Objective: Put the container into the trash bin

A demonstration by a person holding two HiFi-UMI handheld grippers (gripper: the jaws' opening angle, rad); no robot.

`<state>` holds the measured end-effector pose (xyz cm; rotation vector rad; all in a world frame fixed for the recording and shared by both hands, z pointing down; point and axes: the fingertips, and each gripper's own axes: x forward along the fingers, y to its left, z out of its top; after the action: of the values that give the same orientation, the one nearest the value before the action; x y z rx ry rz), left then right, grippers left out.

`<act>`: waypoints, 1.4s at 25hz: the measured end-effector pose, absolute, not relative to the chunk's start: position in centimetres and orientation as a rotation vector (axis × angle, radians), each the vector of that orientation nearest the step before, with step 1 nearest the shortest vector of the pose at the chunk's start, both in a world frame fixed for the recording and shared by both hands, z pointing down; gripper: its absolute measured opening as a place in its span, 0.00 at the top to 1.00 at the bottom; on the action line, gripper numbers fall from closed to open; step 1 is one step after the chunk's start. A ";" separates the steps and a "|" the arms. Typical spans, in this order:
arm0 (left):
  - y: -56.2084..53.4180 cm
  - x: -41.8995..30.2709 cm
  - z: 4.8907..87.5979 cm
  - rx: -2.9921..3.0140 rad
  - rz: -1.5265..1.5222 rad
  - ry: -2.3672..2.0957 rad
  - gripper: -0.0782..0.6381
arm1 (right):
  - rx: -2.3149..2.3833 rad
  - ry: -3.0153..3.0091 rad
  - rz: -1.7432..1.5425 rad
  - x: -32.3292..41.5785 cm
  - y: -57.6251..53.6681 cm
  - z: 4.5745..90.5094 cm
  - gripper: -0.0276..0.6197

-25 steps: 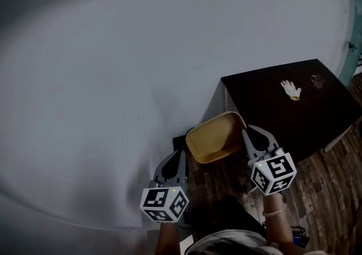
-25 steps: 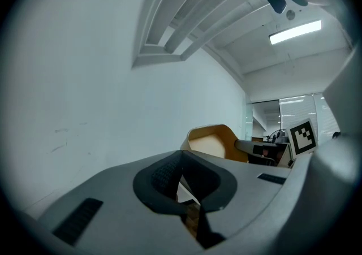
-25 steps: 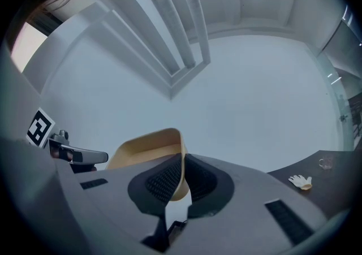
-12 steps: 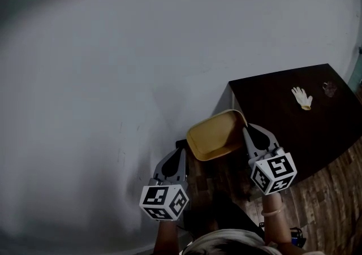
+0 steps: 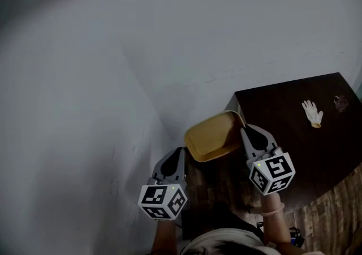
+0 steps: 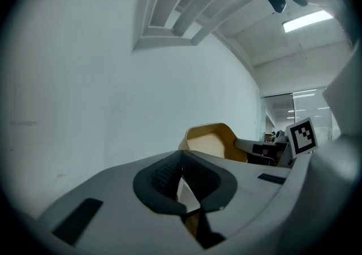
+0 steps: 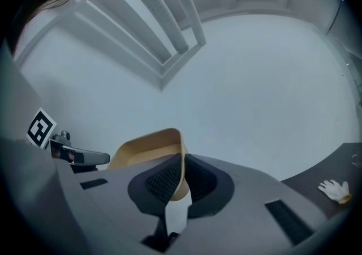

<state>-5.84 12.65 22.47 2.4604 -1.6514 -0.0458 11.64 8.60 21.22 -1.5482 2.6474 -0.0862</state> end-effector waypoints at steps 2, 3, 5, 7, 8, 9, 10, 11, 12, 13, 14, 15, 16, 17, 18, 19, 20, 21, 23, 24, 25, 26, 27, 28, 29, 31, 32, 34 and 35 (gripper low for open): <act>8.9 -5.7 22.8 2.445 -0.040 -1.644 0.86 | -1.544 2.656 -0.113 11.7 4.9 21.6 0.92; 6.6 -5.7 23.1 2.438 -0.033 -1.636 0.86 | -1.546 2.659 -0.132 11.7 2.6 21.8 0.92; 3.0 -5.5 23.5 2.430 -0.025 -1.628 0.86 | -1.544 2.664 -0.156 11.7 -1.0 22.2 0.92; 2.1 -5.3 23.7 2.429 -0.023 -1.641 0.86 | -1.532 2.671 -0.158 11.8 -2.1 22.5 0.92; 2.2 -5.2 23.8 2.429 -0.022 -1.653 0.86 | -1.522 2.672 -0.161 11.9 -2.1 22.7 0.92; 2.4 -5.1 23.9 2.429 -0.021 -1.665 0.86 | -1.510 2.673 -0.167 11.9 -2.2 22.9 0.92; 2.4 -5.1 24.0 2.426 -0.021 -1.675 0.86 | -1.502 2.675 -0.172 11.9 -2.4 23.1 0.92; 2.3 -5.1 24.1 2.423 -0.023 -1.684 0.86 | -1.496 2.680 -0.173 11.8 -2.6 23.3 0.92; 2.3 -5.1 24.2 2.418 -0.024 -1.693 0.86 | -1.494 2.689 -0.171 11.7 -2.8 23.6 0.92; 2.1 -5.3 24.3 2.411 -0.026 -1.702 0.86 | -1.492 2.696 -0.170 11.6 -3.0 23.8 0.92; 1.9 -5.4 24.4 2.401 -0.027 -1.710 0.86 | -1.490 2.700 -0.173 11.4 -3.3 24.1 0.92; 1.4 -5.8 24.6 2.390 -0.027 -1.716 0.86 | -1.491 2.701 -0.181 11.2 -3.8 24.4 0.92; 0.7 -6.3 25.0 2.380 -0.027 -1.719 0.86 | -1.497 2.700 -0.193 10.8 -4.5 24.8 0.92; -0.3 -6.9 25.5 2.372 -0.027 -1.716 0.86 | -1.509 2.699 -0.206 10.3 -5.5 25.3 0.92; -1.4 -7.6 26.0 2.367 -0.027 -1.708 0.86 | -1.525 2.698 -0.215 9.7 -6.4 25.8 0.92; -2.4 -8.1 26.6 2.364 -0.027 -1.699 0.86 | -1.543 2.699 -0.218 9.3 -7.3 26.3 0.92; -3.2 -8.5 27.0 2.363 -0.026 -1.690 0.86 | -1.560 2.700 -0.218 9.0 -8.0 26.8 0.92; -3.9 -8.7 27.4 2.362 -0.022 -1.683 0.86 | -1.577 2.701 -0.217 8.7 -8.6 27.2 0.92; -5.0 -9.0 28.2 2.362 -0.007 -1.672 0.86 | -1.611 2.702 -0.213 8.4 -9.5 27.9 0.92; -5.5 -9.2 28.5 2.362 0.002 -1.668 0.86 | -1.625 2.704 -0.211 8.3 -10.0 28.2 0.92; -6.0 -9.4 28.8 2.361 0.009 -1.667 0.86 | -1.636 2.706 -0.210 8.1 -10.4 28.5 0.92; -6.5 -9.6 29.0 2.359 0.015 -1.668 0.86 | -1.642 2.708 -0.215 7.8 -10.8 28.8 0.92; -7.1 -9.9 29.3 2.357 0.018 -1.669 0.86 | -1.647 2.707 -0.226 7.5 -11.4 29.1 0.92; -7.8 -10.2 29.9 2.354 0.020 -1.667 0.86 | -1.652 2.704 -0.239 7.2 -12.0 29.6 0.92; -8.7 -10.6 30.6 2.352 0.021 -1.662 0.86 | -1.660 2.703 -0.248 6.7 -12.7 30.2 0.92; -10.5 -11.2 32.5 2.351 0.031 -1.645 0.86 | -1.683 2.711 -0.246 5.8 -14.2 31.7 0.92; -11.3 -11.4 33.3 2.350 0.038 -1.638 0.86 | -1.694 2.719 -0.239 5.4 -15.0 32.4 0.92; -12.5 -11.6 34.7 2.349 0.051 -1.625 0.86 | -1.708 2.737 -0.229 4.8 -16.2 33.6 0.92; -13.0 -11.7 35.3 2.347 0.057 -1.620 0.86 | -1.712 2.745 -0.227 4.5 -16.6 34.1 0.92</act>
<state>-11.66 -13.01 35.25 2.3469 -1.6199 0.0572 4.52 -16.59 34.06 -1.7119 2.7454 -0.2268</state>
